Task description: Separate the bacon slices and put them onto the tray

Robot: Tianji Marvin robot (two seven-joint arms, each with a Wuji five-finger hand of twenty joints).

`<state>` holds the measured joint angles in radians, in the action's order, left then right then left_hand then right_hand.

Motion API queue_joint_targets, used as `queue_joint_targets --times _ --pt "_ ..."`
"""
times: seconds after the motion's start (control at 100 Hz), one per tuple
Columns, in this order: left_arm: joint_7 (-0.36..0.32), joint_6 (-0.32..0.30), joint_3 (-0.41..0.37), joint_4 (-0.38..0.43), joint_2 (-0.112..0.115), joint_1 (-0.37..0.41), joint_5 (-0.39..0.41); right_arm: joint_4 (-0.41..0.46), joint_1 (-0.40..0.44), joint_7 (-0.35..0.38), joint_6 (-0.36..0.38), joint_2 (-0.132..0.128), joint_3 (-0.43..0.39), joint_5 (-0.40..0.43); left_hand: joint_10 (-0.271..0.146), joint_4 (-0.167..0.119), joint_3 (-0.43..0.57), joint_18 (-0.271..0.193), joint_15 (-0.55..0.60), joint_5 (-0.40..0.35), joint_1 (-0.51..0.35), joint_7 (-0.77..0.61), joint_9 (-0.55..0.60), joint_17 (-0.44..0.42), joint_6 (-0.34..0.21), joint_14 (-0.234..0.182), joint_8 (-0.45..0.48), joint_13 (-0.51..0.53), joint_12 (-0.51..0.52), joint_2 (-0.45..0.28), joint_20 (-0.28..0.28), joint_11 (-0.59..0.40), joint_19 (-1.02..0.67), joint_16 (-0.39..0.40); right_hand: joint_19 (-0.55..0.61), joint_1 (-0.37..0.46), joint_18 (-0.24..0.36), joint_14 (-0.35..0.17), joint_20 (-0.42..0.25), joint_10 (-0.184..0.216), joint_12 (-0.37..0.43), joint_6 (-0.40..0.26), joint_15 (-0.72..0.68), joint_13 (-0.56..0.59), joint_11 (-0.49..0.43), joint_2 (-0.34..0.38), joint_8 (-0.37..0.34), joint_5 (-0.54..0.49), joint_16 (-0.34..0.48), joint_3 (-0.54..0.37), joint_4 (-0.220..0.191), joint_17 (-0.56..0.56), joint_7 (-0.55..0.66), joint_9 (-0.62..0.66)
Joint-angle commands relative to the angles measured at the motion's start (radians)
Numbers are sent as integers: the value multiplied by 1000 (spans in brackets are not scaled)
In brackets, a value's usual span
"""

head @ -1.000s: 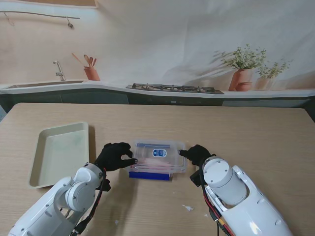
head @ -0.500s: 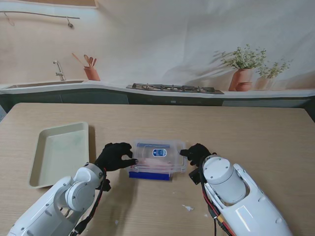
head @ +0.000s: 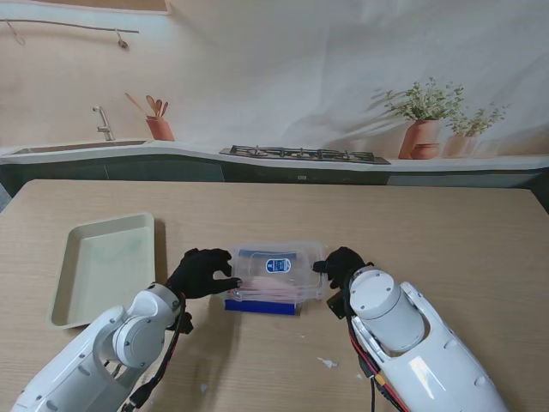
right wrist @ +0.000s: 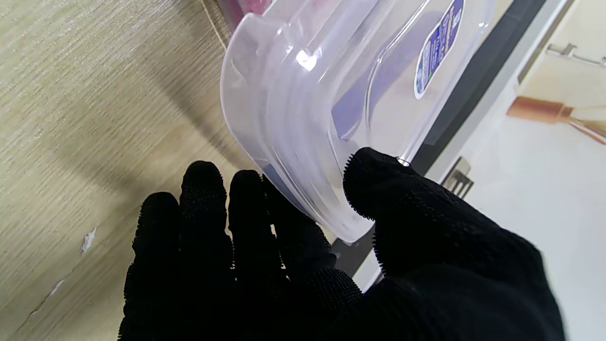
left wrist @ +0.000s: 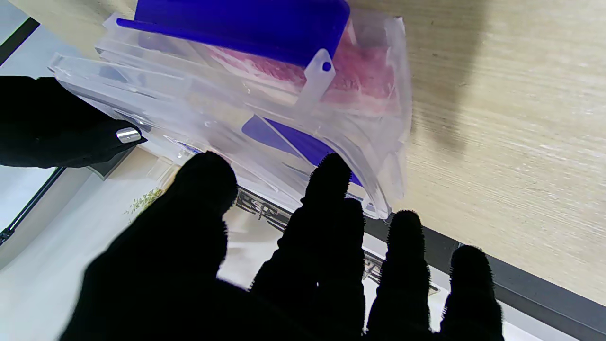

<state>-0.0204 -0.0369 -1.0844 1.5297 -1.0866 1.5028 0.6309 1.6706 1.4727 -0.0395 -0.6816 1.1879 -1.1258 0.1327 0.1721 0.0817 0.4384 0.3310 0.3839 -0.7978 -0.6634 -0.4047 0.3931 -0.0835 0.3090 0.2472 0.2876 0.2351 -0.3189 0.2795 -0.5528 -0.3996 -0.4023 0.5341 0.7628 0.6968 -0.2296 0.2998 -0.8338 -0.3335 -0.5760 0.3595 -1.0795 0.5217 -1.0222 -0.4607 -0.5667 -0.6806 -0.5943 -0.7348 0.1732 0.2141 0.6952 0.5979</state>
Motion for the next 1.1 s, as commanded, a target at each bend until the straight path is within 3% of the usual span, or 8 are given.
queue_joint_targets --times 0.0,0.04,0.09,0.11,0.14,0.43,0.88,1.09 --pt "-16 -8 6 14 -7 2 -1 8 3 2 -1 20 11 -5 -32 -36 14 5 -12 17 -5 20 -17 -20 -144 -15 -3 -26 -6 14 0 -9 31 -12 189 101 8 30 60 20 -33 -163 -53 59 -48 -42 78 -11 -26 -17 32 -31 164 59" --pt "-15 -10 5 15 -7 3 -1 7 3 -2 -1 21 12 -3 -31 -36 15 6 -12 17 -6 20 -17 -20 -143 -16 -3 -26 -6 13 0 -8 33 -12 281 130 12 31 109 22 -29 -174 -69 83 -56 -44 103 -8 -31 -19 30 -41 211 84" --pt "-14 -11 4 15 -8 4 -1 7 2 -7 -2 22 13 0 -32 -36 15 5 -11 16 -7 20 -16 -20 -142 -16 -3 -26 -6 13 -1 -9 34 -12 332 156 8 35 121 19 -25 -181 -80 117 -60 -45 101 -29 -33 -34 29 -33 223 120" --pt "-13 -11 3 16 -8 5 0 7 2 -9 -2 23 13 1 -31 -36 15 5 -12 16 -6 20 -17 -20 -142 -17 -3 -27 -6 13 -1 -9 35 -12 367 159 6 36 173 20 -28 -183 -82 128 -58 -47 101 -36 -31 -43 33 -34 225 130" --pt "-12 -13 2 16 -8 5 0 7 2 -11 -2 24 13 2 -32 -36 15 5 -12 16 -6 19 -17 -20 -142 -16 -3 -27 -6 13 -2 -9 36 -12 385 166 4 37 187 20 -29 -186 -87 144 -60 -49 101 -46 -31 -49 32 -25 229 146" --pt "3 -23 -16 29 -10 23 0 9 6 -41 10 34 9 -14 -29 -35 14 4 -11 16 0 26 -14 -22 -119 -17 -7 -28 -6 2 -7 -10 49 -12 509 198 -51 49 177 15 -38 -220 -150 326 -71 -43 80 -94 -52 -99 39 126 258 300" --pt "40 -31 -45 46 -17 58 -9 9 31 -173 41 77 -25 -74 -11 -30 -9 6 -19 49 29 80 -35 -15 -51 -14 -31 -49 -2 -10 -12 -4 91 -14 548 199 -84 65 165 -5 -84 -211 -203 386 -92 -34 -13 -83 -96 -160 40 172 274 343" --pt "64 -34 -59 51 -22 72 -14 5 42 -227 51 92 -46 -83 -7 -31 -50 12 -26 78 51 110 -51 18 -31 -14 -39 -58 0 -18 -55 0 192 -13 557 193 -96 66 158 -14 -99 -191 -216 405 -98 -37 -29 -87 -111 -184 36 188 274 352"
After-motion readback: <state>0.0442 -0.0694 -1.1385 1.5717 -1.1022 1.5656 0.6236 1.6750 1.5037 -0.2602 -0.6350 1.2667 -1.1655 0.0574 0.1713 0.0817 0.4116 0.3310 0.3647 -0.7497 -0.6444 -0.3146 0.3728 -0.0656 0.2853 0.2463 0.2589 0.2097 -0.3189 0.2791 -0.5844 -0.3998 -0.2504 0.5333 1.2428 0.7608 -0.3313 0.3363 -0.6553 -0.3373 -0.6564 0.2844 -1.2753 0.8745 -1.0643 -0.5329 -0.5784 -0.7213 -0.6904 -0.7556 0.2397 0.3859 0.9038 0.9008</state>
